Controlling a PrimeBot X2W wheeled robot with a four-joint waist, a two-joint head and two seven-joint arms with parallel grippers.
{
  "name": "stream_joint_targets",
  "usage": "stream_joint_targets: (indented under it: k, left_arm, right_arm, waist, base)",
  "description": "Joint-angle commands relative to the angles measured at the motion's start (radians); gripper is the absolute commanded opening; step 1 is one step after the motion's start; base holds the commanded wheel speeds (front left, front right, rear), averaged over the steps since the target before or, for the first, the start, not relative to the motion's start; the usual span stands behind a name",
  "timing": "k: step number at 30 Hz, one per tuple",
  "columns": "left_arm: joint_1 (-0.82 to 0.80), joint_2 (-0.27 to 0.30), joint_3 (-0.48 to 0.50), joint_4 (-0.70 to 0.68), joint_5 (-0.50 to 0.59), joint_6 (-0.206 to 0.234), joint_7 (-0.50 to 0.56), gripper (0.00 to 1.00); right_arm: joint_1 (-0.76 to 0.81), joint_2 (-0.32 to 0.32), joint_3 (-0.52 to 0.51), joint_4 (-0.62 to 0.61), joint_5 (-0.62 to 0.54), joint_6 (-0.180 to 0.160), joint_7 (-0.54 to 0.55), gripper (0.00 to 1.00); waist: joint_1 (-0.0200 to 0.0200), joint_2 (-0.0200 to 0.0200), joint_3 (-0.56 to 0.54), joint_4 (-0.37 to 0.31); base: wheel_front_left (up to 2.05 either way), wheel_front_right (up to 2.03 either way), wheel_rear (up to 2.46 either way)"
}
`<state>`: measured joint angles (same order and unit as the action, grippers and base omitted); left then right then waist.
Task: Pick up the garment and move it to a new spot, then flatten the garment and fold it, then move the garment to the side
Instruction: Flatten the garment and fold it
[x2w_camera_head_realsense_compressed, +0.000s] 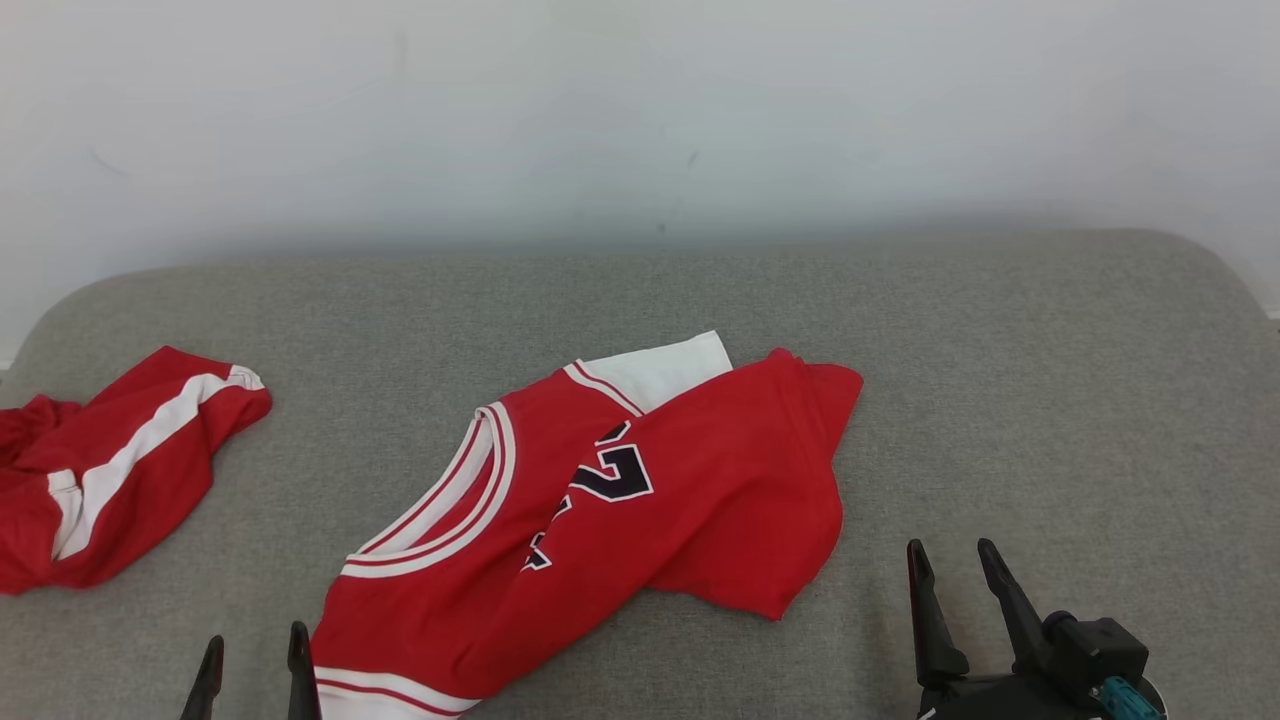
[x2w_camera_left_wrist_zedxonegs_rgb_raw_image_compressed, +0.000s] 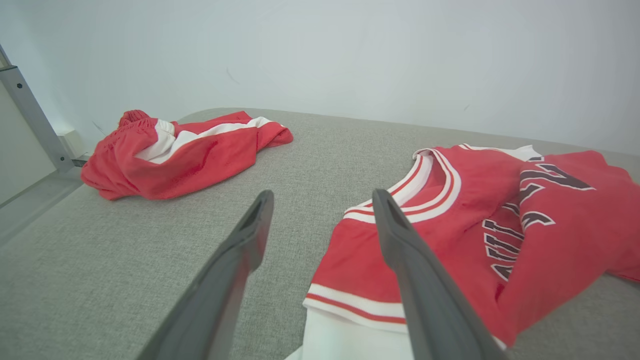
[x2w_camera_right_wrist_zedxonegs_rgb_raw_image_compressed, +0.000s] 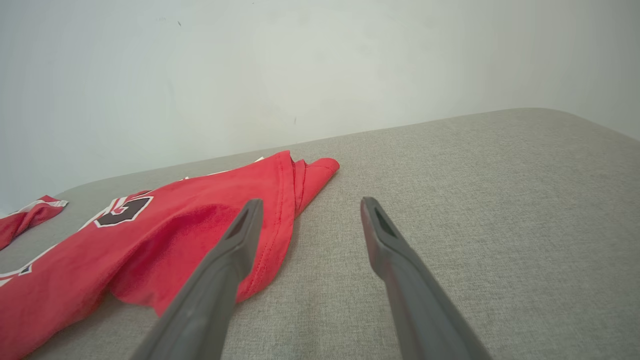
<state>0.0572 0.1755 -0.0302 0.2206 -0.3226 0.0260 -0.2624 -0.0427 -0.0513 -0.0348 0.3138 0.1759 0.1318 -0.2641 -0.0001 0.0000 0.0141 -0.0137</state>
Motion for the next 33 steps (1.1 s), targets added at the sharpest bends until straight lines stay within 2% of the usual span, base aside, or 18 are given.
stream_joint_targets:
  k: [1,4,10,17,23,33]
  left_arm:
    - [0.002,-0.003,0.004,-0.001,0.012,-0.006,-0.003,1.00]
    - [-0.035,0.008,0.011,0.007,0.043,-0.027,-0.003,1.00]
    - [-0.227,0.080,0.003,0.046,0.071,-0.092,0.008,1.00]
    - [-0.457,0.175,-0.036,0.123,0.016,-0.146,0.146,1.00]
    - [-0.599,0.250,-0.098,0.200,-0.036,-0.157,0.246,1.00]
    - [-0.713,0.321,-0.285,0.324,-0.174,-0.155,0.357,1.00]
  right_arm:
    - [-0.002,0.002,0.000,-0.001,0.005,-0.002,-0.001,1.00]
    - [-0.007,0.002,0.003,-0.002,0.005,-0.002,-0.001,1.00]
    - [-0.035,0.002,0.018,-0.012,0.010,-0.002,0.000,1.00]
    - [-0.071,0.003,0.033,-0.019,0.031,-0.002,0.000,1.00]
    - [-0.098,0.002,0.043,-0.022,0.058,-0.002,0.000,1.00]
    - [-0.124,0.003,0.057,-0.030,0.080,-0.002,0.000,1.00]
  waist:
    - [0.0001,0.0000,0.000,-0.008]
    - [0.0001,0.0000,0.005,-0.020]
    - [0.0001,0.0000,0.052,-0.064]
    - [0.0001,0.0000,0.130,-0.132]
    - [0.0001,0.0000,0.196,-0.196]
    - [0.0001,0.0000,0.244,-0.272]
  base:
    - [0.00,0.00,0.00]
    - [0.00,0.00,0.00]
    - [0.00,0.00,0.00]
    - [0.00,0.00,0.00]
    - [0.00,0.00,0.00]
    - [0.00,0.00,0.00]
